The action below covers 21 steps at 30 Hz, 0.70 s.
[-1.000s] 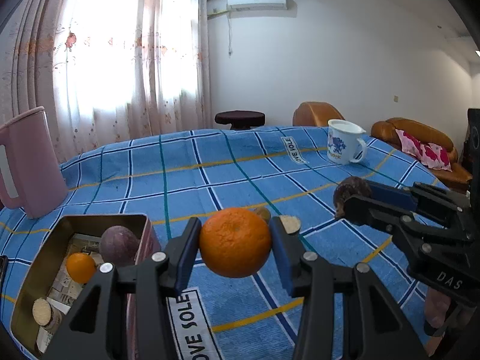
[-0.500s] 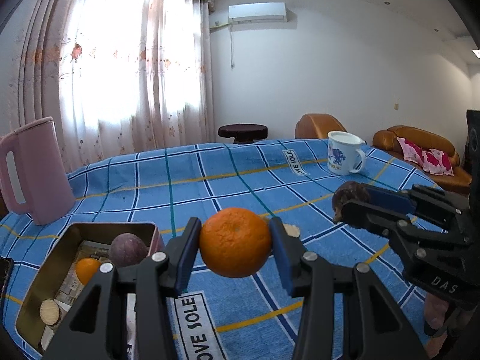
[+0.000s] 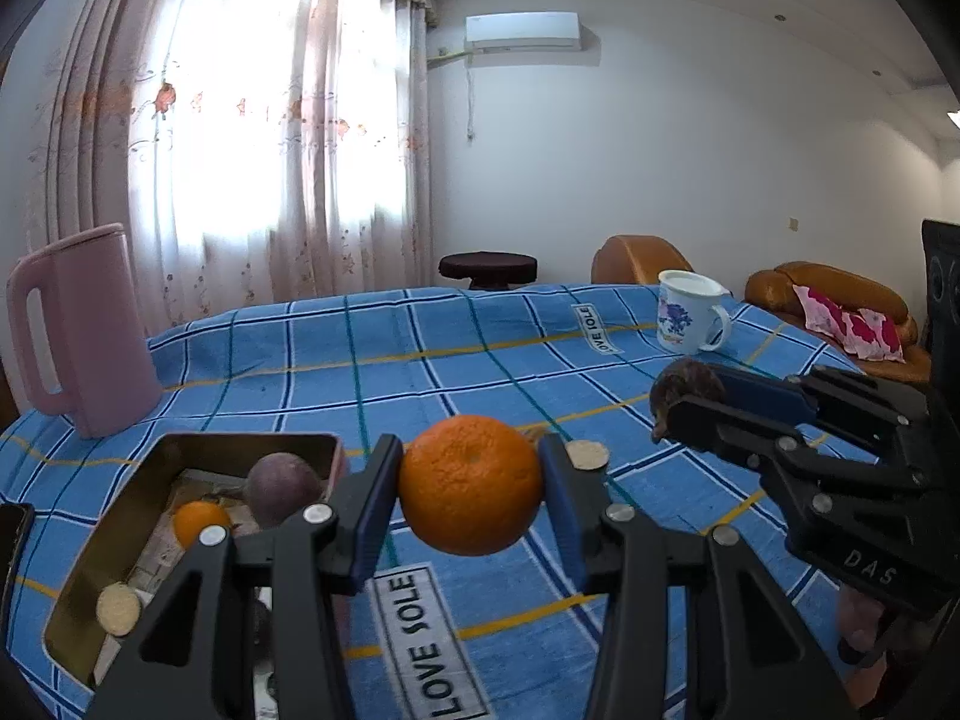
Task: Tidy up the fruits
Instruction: 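Carry the orange and the brown fruit toward the tin box with both tools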
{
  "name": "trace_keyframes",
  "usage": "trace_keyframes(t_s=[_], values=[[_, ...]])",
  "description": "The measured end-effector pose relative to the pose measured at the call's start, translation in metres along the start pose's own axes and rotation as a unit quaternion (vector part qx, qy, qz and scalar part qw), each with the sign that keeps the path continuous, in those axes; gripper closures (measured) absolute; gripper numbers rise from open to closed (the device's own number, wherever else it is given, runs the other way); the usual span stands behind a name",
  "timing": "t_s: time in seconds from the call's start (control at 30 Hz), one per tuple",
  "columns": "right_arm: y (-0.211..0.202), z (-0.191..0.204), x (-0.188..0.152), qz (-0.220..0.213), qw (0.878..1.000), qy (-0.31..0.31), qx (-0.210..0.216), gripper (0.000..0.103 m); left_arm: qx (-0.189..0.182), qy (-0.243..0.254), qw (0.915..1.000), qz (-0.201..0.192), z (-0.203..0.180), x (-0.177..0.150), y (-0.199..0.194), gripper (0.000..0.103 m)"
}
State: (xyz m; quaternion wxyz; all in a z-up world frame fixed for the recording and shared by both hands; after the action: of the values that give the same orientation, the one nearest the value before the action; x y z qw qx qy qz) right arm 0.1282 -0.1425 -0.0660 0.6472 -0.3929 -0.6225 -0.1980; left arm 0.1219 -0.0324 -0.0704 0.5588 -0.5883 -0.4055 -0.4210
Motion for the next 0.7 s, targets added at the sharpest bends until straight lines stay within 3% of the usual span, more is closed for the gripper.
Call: trace_keyframes(t_s=[0.27,0.7], values=[[0.017,0.025,0.014,0.000,1.000,-0.009,0.030,0.076,0.019,-0.023,0.9995,-0.007,0.035,0.005,-0.019,0.055],[0.047,0.090,0.032,0.007,0.995,-0.031,0.091,0.076,0.097,-0.078,0.9923,-0.004,0.135,0.005,-0.039,0.055]])
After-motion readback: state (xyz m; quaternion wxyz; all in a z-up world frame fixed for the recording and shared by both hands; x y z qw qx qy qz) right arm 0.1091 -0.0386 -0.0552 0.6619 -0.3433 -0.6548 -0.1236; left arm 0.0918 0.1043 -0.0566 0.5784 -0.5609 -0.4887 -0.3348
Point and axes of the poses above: each gripper's, at about its wrist camera, not at the fingertips, and y roughly the way its jaws point, z to its left, x to its top, the point moved 9 cm from there along y, roughly the way its jaws point, and after that the axes turned 4 degrees about -z, right-handed, at the moved point
